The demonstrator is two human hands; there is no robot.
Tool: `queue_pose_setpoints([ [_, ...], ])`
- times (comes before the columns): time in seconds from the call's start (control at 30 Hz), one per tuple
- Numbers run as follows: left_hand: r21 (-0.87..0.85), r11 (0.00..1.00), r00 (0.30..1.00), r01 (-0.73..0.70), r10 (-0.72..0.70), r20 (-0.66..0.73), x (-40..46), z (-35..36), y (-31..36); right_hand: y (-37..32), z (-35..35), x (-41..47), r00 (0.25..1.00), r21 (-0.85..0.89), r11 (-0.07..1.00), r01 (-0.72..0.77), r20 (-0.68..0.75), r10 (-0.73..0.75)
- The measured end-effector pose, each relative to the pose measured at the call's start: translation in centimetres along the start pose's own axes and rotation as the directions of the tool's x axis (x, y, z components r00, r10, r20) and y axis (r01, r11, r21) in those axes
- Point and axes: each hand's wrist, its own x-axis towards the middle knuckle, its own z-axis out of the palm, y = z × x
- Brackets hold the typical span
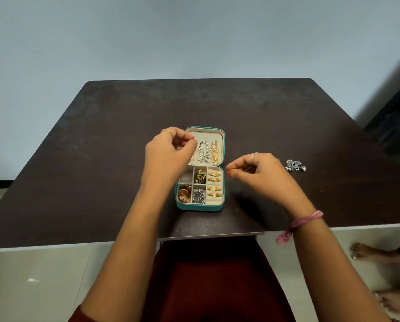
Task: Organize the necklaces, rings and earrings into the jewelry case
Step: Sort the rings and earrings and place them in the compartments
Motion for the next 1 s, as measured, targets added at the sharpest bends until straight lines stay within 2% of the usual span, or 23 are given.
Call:
queue_pose_setpoints([
  [0.2,-0.072,0.995,0.978,-0.067,0.079,0.192,-0.5,6.0,3.1,4.0,-4.3,0.2,0.984,-0.013,0.996,-0.093,-0.156,0.090],
  [0.37,0.034,0.997,0.939,-0.075,0.058,0.340,0.5,11.8,4.0,6.7,-6.8,1.4,0.957,-0.053,0.981,-0.187,-0.236,0.170],
  [0.53,0.201,0.979,0.907,-0.027,-0.061,0.417,2.1,15.2,3.8,6.9,-7.3,3.1,0.965,-0.151,0.957,-0.246,-0.131,0.228],
  [0.67,0.274,0.960,0.882,-0.053,-0.083,0.464,2.7,16.2,4.0,6.4,-6.9,4.3,0.953,-0.219,0.929,-0.299,-0.013,0.304],
  [0.87,0.366,0.923,0.838,-0.114,-0.108,0.535,3.5,16.6,4.6,5.8,-7.5,4.9,0.916,-0.238,0.898,-0.371,0.065,0.395],
  [1.0,0.389,0.908,0.812,-0.156,-0.106,0.574,3.7,16.6,4.9,5.7,-7.7,4.9,0.884,-0.176,0.887,-0.427,0.123,0.451],
])
